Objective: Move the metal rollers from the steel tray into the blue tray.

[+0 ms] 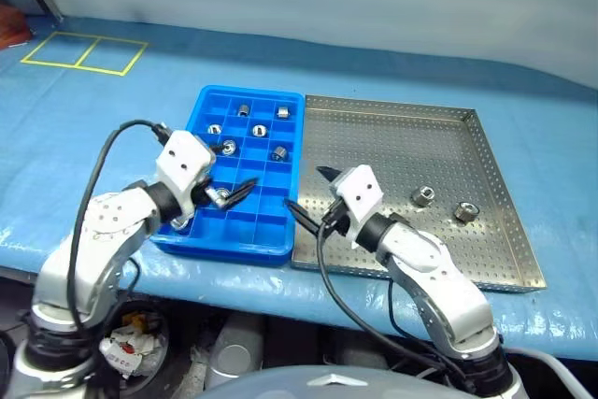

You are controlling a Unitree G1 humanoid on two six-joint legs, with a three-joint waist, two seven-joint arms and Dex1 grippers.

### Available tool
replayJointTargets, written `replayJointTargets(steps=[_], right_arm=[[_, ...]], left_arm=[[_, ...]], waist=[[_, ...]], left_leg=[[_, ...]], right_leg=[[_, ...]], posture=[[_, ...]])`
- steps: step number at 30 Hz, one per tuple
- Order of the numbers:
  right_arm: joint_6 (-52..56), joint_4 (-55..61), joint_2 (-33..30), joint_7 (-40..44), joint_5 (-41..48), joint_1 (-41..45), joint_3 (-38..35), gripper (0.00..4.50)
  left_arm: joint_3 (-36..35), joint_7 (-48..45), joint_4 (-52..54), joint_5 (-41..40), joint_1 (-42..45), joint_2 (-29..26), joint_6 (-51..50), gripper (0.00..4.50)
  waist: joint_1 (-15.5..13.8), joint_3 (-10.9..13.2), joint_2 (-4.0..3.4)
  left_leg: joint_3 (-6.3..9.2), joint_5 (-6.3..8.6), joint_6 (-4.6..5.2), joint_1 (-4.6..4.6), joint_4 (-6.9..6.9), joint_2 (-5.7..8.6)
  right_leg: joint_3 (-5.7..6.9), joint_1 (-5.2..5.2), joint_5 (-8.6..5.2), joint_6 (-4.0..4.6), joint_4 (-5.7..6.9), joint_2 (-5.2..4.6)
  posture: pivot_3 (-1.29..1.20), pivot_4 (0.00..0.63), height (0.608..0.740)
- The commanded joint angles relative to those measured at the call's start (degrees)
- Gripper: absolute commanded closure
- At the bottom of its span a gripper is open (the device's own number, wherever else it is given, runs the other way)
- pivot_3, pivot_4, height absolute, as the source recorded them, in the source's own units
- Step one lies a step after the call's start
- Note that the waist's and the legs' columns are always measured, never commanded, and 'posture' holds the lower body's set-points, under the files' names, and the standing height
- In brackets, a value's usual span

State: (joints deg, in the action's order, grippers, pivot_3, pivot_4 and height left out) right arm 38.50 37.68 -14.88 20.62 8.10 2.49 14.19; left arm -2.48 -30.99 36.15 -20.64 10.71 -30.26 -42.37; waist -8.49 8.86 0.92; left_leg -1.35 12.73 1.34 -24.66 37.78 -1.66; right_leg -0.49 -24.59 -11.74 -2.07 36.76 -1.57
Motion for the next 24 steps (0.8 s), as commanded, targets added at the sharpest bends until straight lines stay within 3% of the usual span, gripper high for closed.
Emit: replayJointTargets(steps=[1,4,8,15,20,24], right_arm=[[3.28,3.81,0.43,-3.94,-0.69,-1.10,-3.41,0.00],[5.69,4.96,1.51,-7.92,-1.79,-2.37,-6.37,0.00],[8.94,4.72,2.96,-12.51,-3.45,-2.39,-9.53,0.00],[12.91,-1.66,6.97,-21.69,-7.71,-0.22,-15.47,0.00],[10.67,-8.45,11.79,-26.73,-8.33,3.16,-19.81,0.00],[7.58,-14.43,13.85,-28.50,-8.03,5.67,-21.68,0.00]], left_arm=[[3.80,2.98,-3.28,0.40,2.35,6.34,4.61,0.05],[8.65,3.25,-7.34,0.30,4.15,12.33,6.58,0.05],[12.34,2.91,-12.44,1.92,5.45,15.73,10.12,0.05],[19.44,-2.50,-15.92,3.44,5.93,15.37,13.43,0.05],[23.90,-5.89,-16.24,4.80,5.10,13.95,15.05,0.05],[25.29,-5.02,-15.81,4.49,3.06,15.90,15.03,0.05]], waist=[[0.49,-0.01,-0.03],[0.95,-0.02,-0.02],[2.78,-0.02,-0.01],[6.01,-0.02,-0.03],[7.56,-0.03,-0.07],[7.96,-0.04,-0.10]], left_leg=[[0.00,0.00,0.00,0.02,0.00,0.01],[0.01,-0.01,0.01,0.03,0.09,0.05],[0.00,-0.01,0.02,0.01,0.16,0.06],[0.02,-0.02,0.04,0.04,0.14,0.05],[0.01,-0.02,0.05,0.10,0.14,0.04],[0.02,-0.02,0.06,0.12,0.12,0.02]], right_leg=[[-0.03,0.00,0.01,0.00,0.02,0.01],[-0.05,0.06,0.01,-0.01,0.07,0.02],[-0.10,0.05,0.03,-0.04,0.08,0.05],[-0.20,0.04,0.04,-0.05,0.10,0.09],[-0.29,0.04,0.06,-0.07,0.16,0.12],[-0.34,0.03,0.06,-0.07,0.17,0.15]], posture=[[0.23,0.150,0.740],[0.20,0.150,0.740],[0.13,0.150,0.740],[0.05,0.150,0.740],[0.04,0.150,0.740],[0.04,0.150,0.740]])
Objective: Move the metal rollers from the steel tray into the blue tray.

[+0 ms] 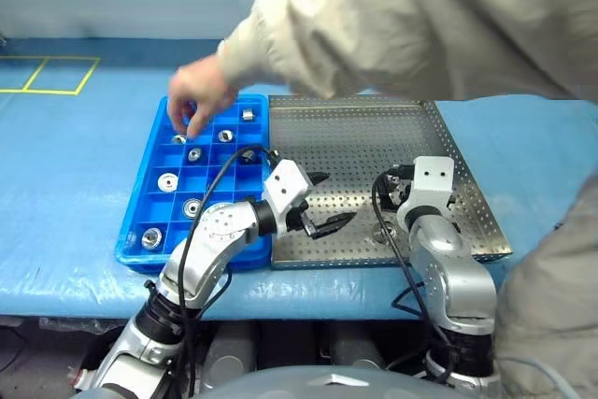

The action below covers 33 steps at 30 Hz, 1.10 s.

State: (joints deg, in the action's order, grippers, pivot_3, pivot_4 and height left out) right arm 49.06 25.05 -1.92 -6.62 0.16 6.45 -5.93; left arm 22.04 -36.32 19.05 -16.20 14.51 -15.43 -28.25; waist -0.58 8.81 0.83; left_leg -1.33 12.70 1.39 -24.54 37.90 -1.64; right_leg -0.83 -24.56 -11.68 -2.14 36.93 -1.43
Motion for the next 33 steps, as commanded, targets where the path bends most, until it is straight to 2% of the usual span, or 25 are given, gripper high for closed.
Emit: replayJointTargets(steps=[1,15,18,24,25,33], right_arm=[[-3.68,-2.86,1.14,-1.37,0.04,2.23,-1.75,0.00],[-10.89,-19.77,1.61,-2.01,1.96,8.38,-5.60,0.00],[-12.02,-21.32,1.58,-1.84,1.93,8.46,-5.02,0.62],[-13.04,-21.03,1.70,-1.55,1.89,7.44,-3.51,2.59],[-13.00,-20.57,1.76,-1.49,1.96,7.08,-3.32,2.81],[-8.92,-8.67,0.13,2.22,1.52,1.81,3.06,2.80]], left_arm=[[1.03,0.65,1.66,-0.19,-1.26,1.59,0.70,0.05],[3.97,0.51,4.07,-0.16,-3.26,1.52,-0.28,0.05],[4.16,0.62,4.07,-0.18,-3.28,1.63,-0.38,0.00],[4.42,0.68,4.03,-0.18,-3.24,1.71,-0.51,0.00],[4.44,0.68,4.10,-0.24,-3.26,1.71,-0.59,0.00],[3.28,0.67,4.91,-0.49,-3.69,0.88,-0.65,0.00]], waist=[[0.08,0.00,-0.01],[-0.05,-0.01,-0.07],[-0.08,-0.01,-0.08],[-0.16,-0.01,-0.08],[-0.15,-0.01,-0.08],[-0.09,-0.01,-0.11]], left_leg=[[0.00,0.00,0.00,-0.02,0.00,0.00],[-0.03,-0.03,0.06,0.01,0.00,0.02],[-0.03,-0.03,0.06,0.01,0.00,0.02],[-0.02,-0.03,0.06,0.01,0.00,0.02],[-0.02,-0.03,0.06,0.01,0.00,0.02],[-0.01,-0.03,0.06,0.01,-0.04,0.00]], right_leg=[[-0.01,-0.02,0.00,0.00,0.00,0.00],[-0.09,0.00,0.05,-0.07,0.00,0.01],[-0.09,0.01,0.05,-0.07,0.01,0.01],[-0.10,0.01,0.05,-0.07,0.00,0.01],[-0.10,0.01,0.05,-0.08,0.00,0.01],[-0.11,-0.01,0.04,-0.06,0.00,0.01]], posture=[[0.04,0.150,0.740],[0.08,0.150,0.740],[0.09,0.150,0.740],[0.09,0.150,0.740],[0.09,0.150,0.740],[0.09,0.150,0.740]])
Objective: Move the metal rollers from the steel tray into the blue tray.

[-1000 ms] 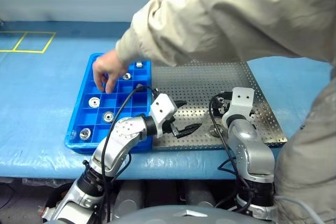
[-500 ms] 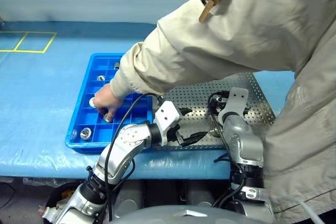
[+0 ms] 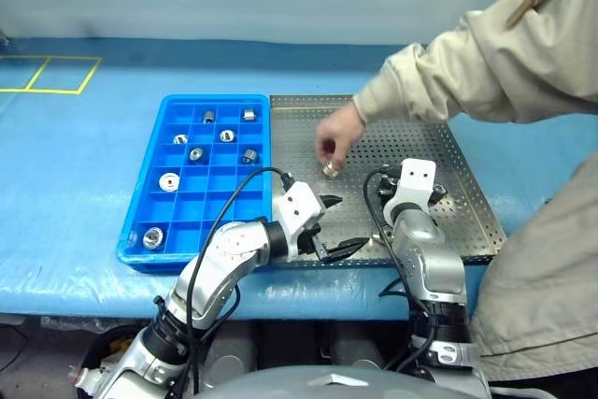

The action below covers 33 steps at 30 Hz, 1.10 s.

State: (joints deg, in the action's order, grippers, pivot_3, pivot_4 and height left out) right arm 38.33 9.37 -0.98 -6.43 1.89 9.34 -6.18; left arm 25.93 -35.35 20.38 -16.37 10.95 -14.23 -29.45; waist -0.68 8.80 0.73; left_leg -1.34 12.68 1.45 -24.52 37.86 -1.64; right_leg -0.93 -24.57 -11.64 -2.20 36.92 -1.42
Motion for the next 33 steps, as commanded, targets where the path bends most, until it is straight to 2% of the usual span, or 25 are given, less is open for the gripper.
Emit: replayJointTargets(steps=[1,7,14,23,33], right_arm=[[3.11,10.13,-1.55,3.24,-0.26,-1.88,5.26,2.80],[9.80,22.77,-5.49,8.08,0.07,-2.16,12.49,2.80],[13.10,26.72,-8.56,13.67,1.80,3.37,17.69,2.80],[9.86,17.20,-8.54,20.17,2.23,14.63,23.39,2.80],[2.93,1.78,-4.09,24.77,2.14,21.44,26.05,2.80]], left_arm=[[-1.16,-0.07,3.80,-0.27,-0.31,-0.59,0.64,0.00],[-4.63,0.54,5.22,-0.82,-1.10,-2.30,0.56,0.00],[-8.52,1.57,7.19,-1.13,-2.78,-3.50,1.26,0.00],[-17.01,3.67,11.55,0.16,-8.94,-8.56,3.39,0.00],[-22.00,9.65,17.86,0.38,-16.17,-9.55,-0.48,0.00]], waist=[[0.00,0.01,-0.02],[-0.24,0.03,-0.05],[-0.52,0.04,-0.03],[-1.66,0.05,-0.02],[-5.40,0.07,-0.03]], left_leg=[[0.00,0.00,0.00,0.00,0.00,0.00],[0.02,0.00,0.00,0.01,0.02,-0.06],[0.00,0.00,0.00,-0.02,0.03,-0.06],[0.05,0.00,0.00,0.00,-0.02,-0.05],[0.08,0.00,0.00,-0.04,-0.08,-0.06]], right_leg=[[0.00,-0.01,0.00,0.00,0.00,0.00],[0.02,-0.02,-0.01,0.01,0.02,0.02],[0.02,-0.02,0.00,0.00,-0.02,-0.06],[0.11,-0.02,-0.03,0.04,-0.01,0.01],[0.20,-0.03,-0.03,0.05,-0.06,-0.05]], posture=[[0.09,0.150,0.740],[0.11,0.150,0.740],[0.14,0.150,0.740],[0.25,0.150,0.740],[0.43,0.150,0.740]])
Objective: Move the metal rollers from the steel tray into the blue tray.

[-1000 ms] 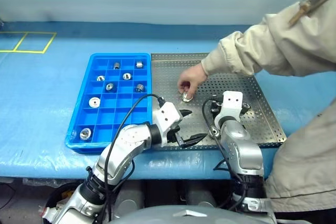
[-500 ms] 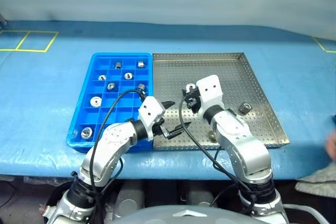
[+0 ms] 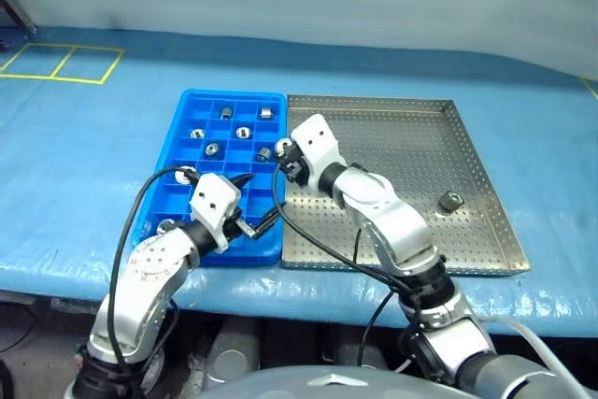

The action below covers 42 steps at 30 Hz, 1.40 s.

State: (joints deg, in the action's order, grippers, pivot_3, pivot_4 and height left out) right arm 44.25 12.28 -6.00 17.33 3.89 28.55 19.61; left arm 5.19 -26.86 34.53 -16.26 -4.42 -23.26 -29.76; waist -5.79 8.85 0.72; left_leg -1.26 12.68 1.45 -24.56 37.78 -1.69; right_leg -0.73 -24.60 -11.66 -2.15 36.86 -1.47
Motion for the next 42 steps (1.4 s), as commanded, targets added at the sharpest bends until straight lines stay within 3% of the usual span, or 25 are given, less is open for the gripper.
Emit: replayJointTargets(steps=[1,11,21,29,36,42], right_arm=[[-3.82,-2.72,1.57,1.46,0.22,2.88,0.36,2.80],[-8.44,-12.72,5.13,3.61,0.22,5.64,-0.38,2.80],[-10.34,-19.23,6.81,5.06,0.42,3.55,-0.98,2.80],[-9.06,-12.03,5.59,3.99,0.99,0.57,-3.88,0.13],[-4.51,2.16,1.29,0.13,0.70,-3.88,-8.57,0.03],[-0.23,11.53,-1.82,-4.84,-0.61,-8.59,-13.16,0.03]], left_arm=[[-1.92,1.53,4.46,0.06,-1.82,-0.57,-0.29,0.00],[-6.28,1.77,8.57,-2.44,-7.94,-2.35,-1.68,0.00],[-6.78,1.75,8.87,-3.09,-8.40,-2.64,-1.82,0.00],[-5.64,-1.05,6.62,-4.19,-4.55,-3.86,-1.43,0.00],[-2.69,-4.80,2.09,-5.26,3.87,-4.37,-2.14,0.00],[1.85,-7.06,-3.62,-4.28,12.68,-4.14,-3.60,0.00]], waist=[[-0.81,0.01,-0.01],[-4.65,0.03,-0.04],[-8.32,0.04,-0.05],[-9.49,0.03,-0.05],[-8.21,0.03,-0.05],[-3.92,0.03,-0.04]], left_leg=[[0.01,0.00,0.00,0.00,0.00,-0.01],[0.00,0.01,-0.04,-0.02,-0.22,-0.01],[-0.06,0.04,-0.16,-0.11,-0.33,-0.01],[-0.21,0.04,-0.26,-0.19,-0.42,-0.02],[-0.22,0.02,-0.29,-0.27,-0.42,0.00],[-0.18,0.00,-0.30,-0.26,-0.40,0.05]], right_leg=[[0.01,0.00,0.00,0.00,0.00,0.00],[0.09,-0.11,-0.07,0.10,-0.06,-0.01],[0.21,-0.24,-0.15,0.21,-0.08,0.00],[0.26,-0.36,-0.20,0.28,-0.08,0.00],[0.27,-0.42,-0.21,0.28,-0.08,0.01],[0.25,-0.32,-0.20,0.28,-0.09,0.01]], posture=[[0.43,0.150,0.740],[0.51,0.150,0.740],[0.50,0.150,0.740],[0.41,0.150,0.740],[0.30,0.150,0.740],[0.17,0.150,0.740]])
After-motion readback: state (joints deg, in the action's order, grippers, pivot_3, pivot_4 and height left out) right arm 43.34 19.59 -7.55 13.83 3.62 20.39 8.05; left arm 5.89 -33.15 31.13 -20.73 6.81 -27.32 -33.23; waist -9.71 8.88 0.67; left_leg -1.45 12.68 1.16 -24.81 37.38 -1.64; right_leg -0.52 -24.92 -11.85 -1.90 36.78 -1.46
